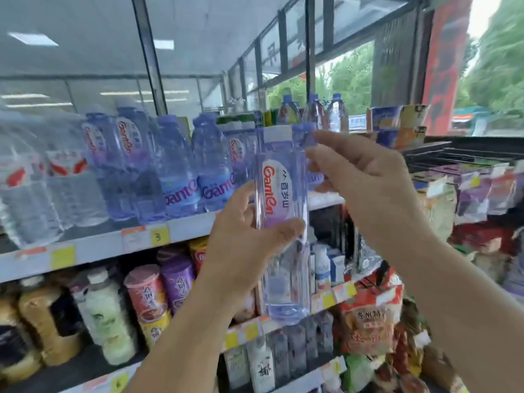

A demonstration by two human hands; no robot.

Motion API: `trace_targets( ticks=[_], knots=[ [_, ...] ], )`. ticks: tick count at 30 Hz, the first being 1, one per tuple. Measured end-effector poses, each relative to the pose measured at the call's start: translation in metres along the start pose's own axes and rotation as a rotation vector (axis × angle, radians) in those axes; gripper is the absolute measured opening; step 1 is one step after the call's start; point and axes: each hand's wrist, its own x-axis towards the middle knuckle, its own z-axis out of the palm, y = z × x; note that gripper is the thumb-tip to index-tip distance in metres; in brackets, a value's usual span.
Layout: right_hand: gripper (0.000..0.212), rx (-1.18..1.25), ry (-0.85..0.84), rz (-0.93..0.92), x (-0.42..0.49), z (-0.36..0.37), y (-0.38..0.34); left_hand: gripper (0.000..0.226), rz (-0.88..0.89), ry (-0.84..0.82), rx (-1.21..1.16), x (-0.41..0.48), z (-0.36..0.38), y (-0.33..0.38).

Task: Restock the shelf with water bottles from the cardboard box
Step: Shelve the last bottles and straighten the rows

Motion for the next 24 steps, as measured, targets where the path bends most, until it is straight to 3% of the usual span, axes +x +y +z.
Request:
trace_targets(
  ticks=[2, 5, 8, 11, 16, 20, 24],
  knots=[
    [0.043, 0.076, -0.062, 0.059, -0.02, 0.014, 0.018, 0.067, 0.026, 0.083, 0.066, 0.008, -0.012, 0.02],
    [0.05, 0.143, -0.273, 0.131, -0.044, 0.045, 0.037, 0.05, 0.086, 0.203, 0.152, 0.017, -0.029, 0.041],
    [0.053, 0.177, -0.383, 0.107, -0.046, 0.073, 0.041, 0.072, 0.05, 0.265, 0.165, 0.023, -0.045, 0.046],
    [0.055, 0.232, -0.4, 0.087, -0.036, 0.093, 0.04, 0.096, 0.016, 0.316, 0.176, 0.026, -0.059, 0.045],
    [0.054, 0.232, -0.394, 0.108, -0.021, 0.122, 0.037, 0.084, -0.028, 0.207, 0.257, 0.021, -0.094, 0.046],
    [0.05, 0.176, -0.388, 0.064, -0.007, 0.154, 0.031, 0.103, -0.079, 0.221, 0.264, 0.02, -0.13, 0.034],
    [0.042, 0.129, -0.386, 0.03, 0.005, 0.198, 0.02, 0.085, -0.058, 0.209, 0.328, 0.032, -0.173, 0.036]
  ],
)
